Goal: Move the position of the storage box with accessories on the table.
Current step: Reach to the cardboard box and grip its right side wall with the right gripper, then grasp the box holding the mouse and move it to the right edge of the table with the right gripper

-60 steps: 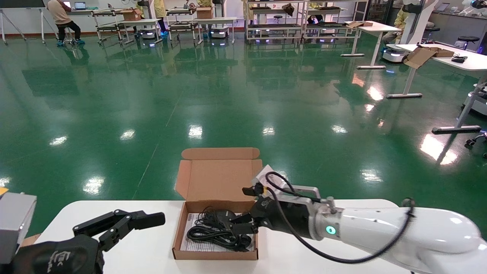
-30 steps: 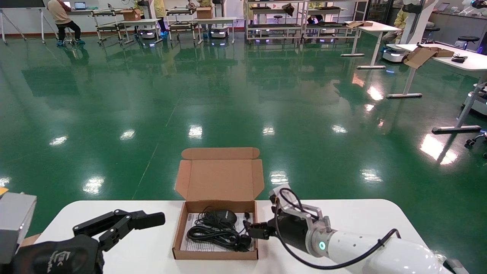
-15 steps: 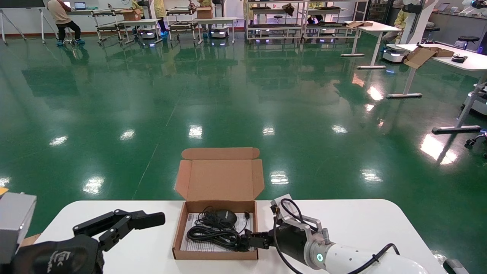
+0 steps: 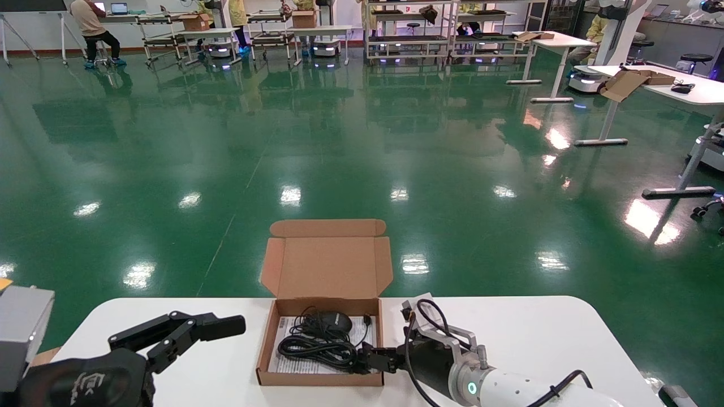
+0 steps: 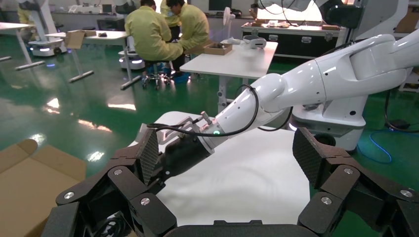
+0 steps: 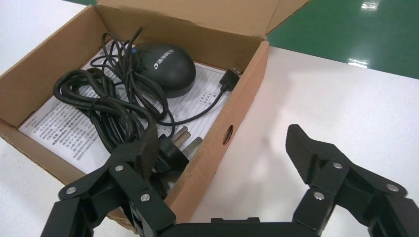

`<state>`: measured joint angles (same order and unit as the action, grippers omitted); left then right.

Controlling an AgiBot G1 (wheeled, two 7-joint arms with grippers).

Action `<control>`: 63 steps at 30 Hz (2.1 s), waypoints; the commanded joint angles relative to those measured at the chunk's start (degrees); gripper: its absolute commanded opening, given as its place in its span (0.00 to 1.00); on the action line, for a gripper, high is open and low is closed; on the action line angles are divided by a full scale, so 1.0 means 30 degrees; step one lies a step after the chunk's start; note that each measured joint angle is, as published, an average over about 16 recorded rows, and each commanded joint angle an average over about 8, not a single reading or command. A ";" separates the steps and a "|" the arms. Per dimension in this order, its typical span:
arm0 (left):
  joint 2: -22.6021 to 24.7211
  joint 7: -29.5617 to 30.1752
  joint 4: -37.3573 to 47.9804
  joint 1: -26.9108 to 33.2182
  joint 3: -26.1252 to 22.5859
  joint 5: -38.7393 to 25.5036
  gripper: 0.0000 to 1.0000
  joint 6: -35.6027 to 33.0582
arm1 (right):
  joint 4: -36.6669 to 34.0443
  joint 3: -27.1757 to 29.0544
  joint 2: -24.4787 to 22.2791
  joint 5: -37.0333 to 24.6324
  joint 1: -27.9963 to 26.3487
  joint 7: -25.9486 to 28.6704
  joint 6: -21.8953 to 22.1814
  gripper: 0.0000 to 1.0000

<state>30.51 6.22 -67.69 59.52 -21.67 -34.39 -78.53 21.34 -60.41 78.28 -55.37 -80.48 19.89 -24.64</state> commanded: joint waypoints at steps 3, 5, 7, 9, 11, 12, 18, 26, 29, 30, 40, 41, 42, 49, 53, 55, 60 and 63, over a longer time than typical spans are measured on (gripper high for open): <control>0.0000 0.0000 0.0000 0.0000 0.0000 0.0000 1.00 0.0000 | 0.0015 -0.0289 -0.0005 0.0516 0.0044 0.0023 0.0197 0.00; 0.0000 0.0000 0.0000 0.0000 0.0000 0.0000 1.00 0.0000 | -0.0003 -0.0421 -0.0008 0.0758 0.0081 0.0029 0.0298 0.00; 0.0000 0.0000 0.0000 0.0000 0.0000 0.0000 1.00 0.0000 | -0.0019 -0.0550 -0.0009 0.0993 0.0117 0.0037 0.0394 0.00; 0.0000 0.0000 0.0000 0.0000 0.0000 0.0000 1.00 0.0000 | -0.0028 -0.0681 -0.0009 0.1228 0.0149 0.0054 0.0493 0.00; 0.0000 0.0000 0.0000 0.0000 0.0000 0.0000 1.00 0.0000 | -0.0030 -0.0800 -0.0009 0.1465 0.0182 0.0091 0.0600 0.00; 0.0000 0.0000 0.0000 0.0000 0.0000 0.0000 1.00 0.0000 | -0.0026 -0.0860 -0.0009 0.1587 0.0198 0.0114 0.0656 0.00; 0.0000 0.0000 0.0000 0.0000 0.0000 0.0000 1.00 0.0000 | 0.0022 -0.1204 -0.0024 0.2275 0.0371 0.0219 0.0953 0.00; 0.0000 0.0000 0.0000 0.0000 0.0000 0.0000 1.00 0.0000 | 0.0003 -0.1596 -0.0056 0.3023 0.0660 0.0060 0.1208 0.00; 0.0000 0.0000 0.0000 0.0000 0.0000 0.0000 1.00 0.0000 | -0.0047 -0.1729 -0.0066 0.3248 0.0664 -0.0064 0.1228 0.00; 0.0000 0.0000 0.0000 0.0000 0.0000 0.0000 1.00 0.0000 | -0.0073 -0.1770 -0.0071 0.3318 0.0655 -0.0113 0.1223 0.00; 0.0000 0.0000 0.0000 0.0000 0.0000 0.0000 1.00 0.0000 | -0.0603 -0.1938 -0.0192 0.3831 0.0196 -0.1324 0.0506 0.00; 0.0000 0.0000 0.0000 0.0000 0.0000 0.0000 1.00 0.0000 | -0.0703 -0.1920 -0.0216 0.3871 0.0090 -0.1536 0.0337 0.00; 0.0000 0.0000 0.0000 0.0000 0.0000 0.0000 1.00 0.0000 | -0.0818 -0.1900 -0.0243 0.3905 -0.0027 -0.1766 0.0148 0.00; 0.0000 0.0000 0.0000 0.0000 0.0000 0.0000 1.00 0.0000 | -0.1999 -0.1533 -0.0561 0.4263 -0.1001 -0.3428 -0.1489 0.00; 0.0000 0.0000 0.0000 0.0000 0.0000 0.0000 1.00 0.0000 | -0.2757 -0.1156 -0.0966 0.4618 -0.1651 -0.4364 -0.2620 0.00; 0.0000 0.0000 0.0000 0.0000 0.0000 0.0000 1.00 0.0000 | -0.3076 -0.0960 -0.1270 0.4799 -0.2024 -0.4830 -0.3258 0.00; 0.0000 0.0000 0.0000 0.0000 0.0000 0.0000 1.00 0.0000 | -0.3770 -0.0570 -0.2397 0.5140 -0.3101 -0.5894 -0.5008 0.00; 0.0000 0.0000 0.0000 0.0000 0.0000 0.0000 1.00 0.0000 | -0.4205 -0.0432 -0.3224 0.5234 -0.3841 -0.6380 -0.5937 0.00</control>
<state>30.51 6.22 -67.69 59.52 -21.67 -34.39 -78.53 8.69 -61.90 68.46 -39.89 -92.18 0.99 -42.11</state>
